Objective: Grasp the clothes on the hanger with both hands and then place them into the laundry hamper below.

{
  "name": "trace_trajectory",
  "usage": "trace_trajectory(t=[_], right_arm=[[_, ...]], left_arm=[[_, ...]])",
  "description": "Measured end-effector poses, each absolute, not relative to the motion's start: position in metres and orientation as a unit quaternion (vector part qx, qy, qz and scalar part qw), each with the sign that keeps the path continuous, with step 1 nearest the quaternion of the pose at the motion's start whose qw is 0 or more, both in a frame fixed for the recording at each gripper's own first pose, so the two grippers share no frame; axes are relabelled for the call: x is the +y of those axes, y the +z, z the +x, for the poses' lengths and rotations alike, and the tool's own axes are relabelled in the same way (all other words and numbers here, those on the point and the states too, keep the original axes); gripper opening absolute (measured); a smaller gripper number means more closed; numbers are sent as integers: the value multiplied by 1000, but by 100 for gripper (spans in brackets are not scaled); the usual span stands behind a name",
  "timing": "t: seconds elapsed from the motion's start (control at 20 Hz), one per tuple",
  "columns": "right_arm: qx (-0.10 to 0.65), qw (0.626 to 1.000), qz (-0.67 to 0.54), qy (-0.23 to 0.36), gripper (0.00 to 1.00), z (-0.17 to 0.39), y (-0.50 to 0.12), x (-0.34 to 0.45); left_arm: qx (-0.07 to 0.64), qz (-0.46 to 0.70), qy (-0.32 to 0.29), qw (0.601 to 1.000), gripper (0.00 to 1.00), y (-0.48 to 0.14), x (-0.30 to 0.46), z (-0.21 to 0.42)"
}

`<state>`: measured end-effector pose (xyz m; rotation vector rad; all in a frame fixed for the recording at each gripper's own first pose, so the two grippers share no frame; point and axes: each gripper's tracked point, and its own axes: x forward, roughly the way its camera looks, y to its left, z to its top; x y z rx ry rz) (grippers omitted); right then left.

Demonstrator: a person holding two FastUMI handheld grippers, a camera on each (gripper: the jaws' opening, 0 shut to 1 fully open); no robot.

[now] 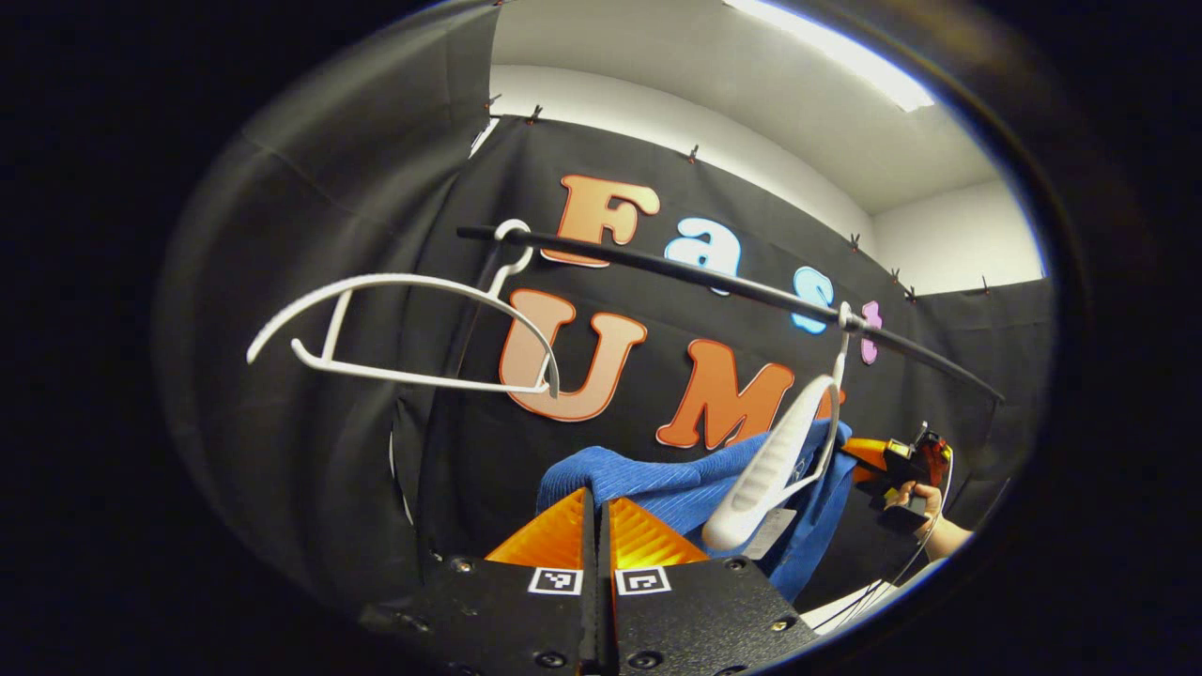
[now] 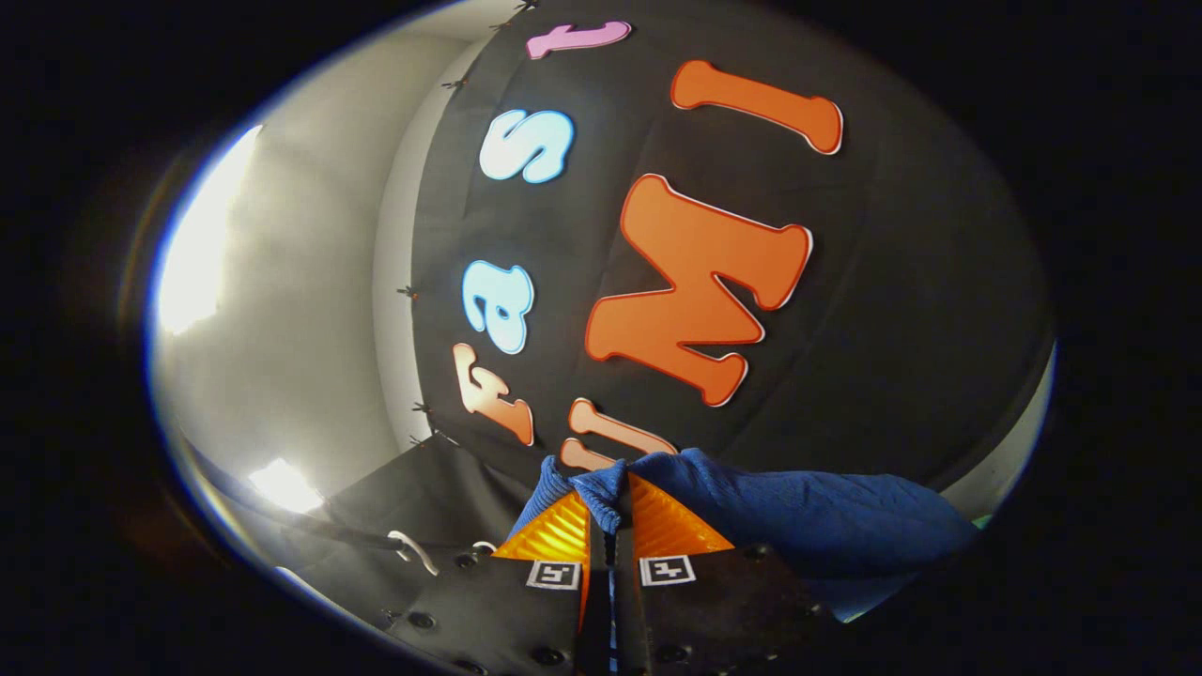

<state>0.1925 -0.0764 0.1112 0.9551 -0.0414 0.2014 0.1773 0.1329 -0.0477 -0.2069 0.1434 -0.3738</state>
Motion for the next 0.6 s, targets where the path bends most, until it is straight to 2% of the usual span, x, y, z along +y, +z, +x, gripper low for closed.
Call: trace_trajectory(t=[0.25, 0.6], right_arm=[[1, 909, 415, 44, 10, 189, 80, -91], [37, 928, 370, -7, 10, 158, 37, -104]], left_arm=[[106, -105, -177, 973, 0, -94, 128, 169], [130, -91, -172, 972, 0, -118, 126, 152]])
